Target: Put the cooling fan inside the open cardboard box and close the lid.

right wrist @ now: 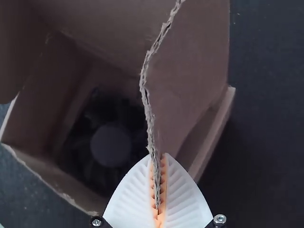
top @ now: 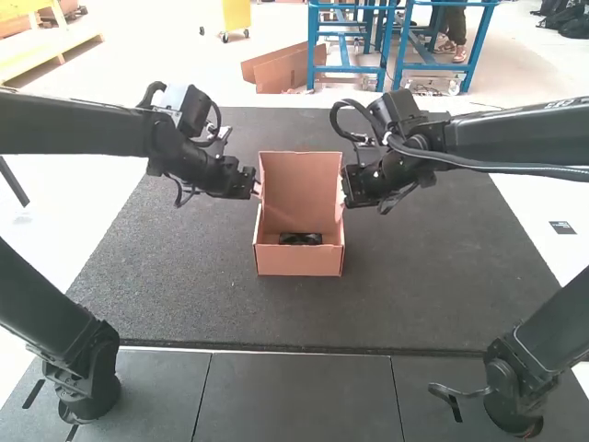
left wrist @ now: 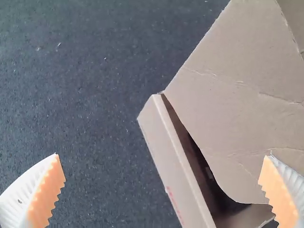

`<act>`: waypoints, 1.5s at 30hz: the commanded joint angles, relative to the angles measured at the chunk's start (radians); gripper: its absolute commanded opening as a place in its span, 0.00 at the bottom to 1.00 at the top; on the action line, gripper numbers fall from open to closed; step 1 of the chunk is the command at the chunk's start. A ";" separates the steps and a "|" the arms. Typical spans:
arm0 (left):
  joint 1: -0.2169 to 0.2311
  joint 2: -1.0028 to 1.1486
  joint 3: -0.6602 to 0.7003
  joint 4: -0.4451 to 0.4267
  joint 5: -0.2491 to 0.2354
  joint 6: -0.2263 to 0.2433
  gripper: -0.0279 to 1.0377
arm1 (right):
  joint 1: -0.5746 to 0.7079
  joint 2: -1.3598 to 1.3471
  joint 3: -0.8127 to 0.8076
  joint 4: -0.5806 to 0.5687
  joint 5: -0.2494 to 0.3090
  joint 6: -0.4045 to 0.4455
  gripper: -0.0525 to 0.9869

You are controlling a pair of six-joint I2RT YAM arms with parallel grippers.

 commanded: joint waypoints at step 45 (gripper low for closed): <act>-0.017 -0.206 -0.151 -0.119 -0.248 0.077 0.94 | 0.026 -0.047 0.112 -0.135 0.052 -0.069 0.93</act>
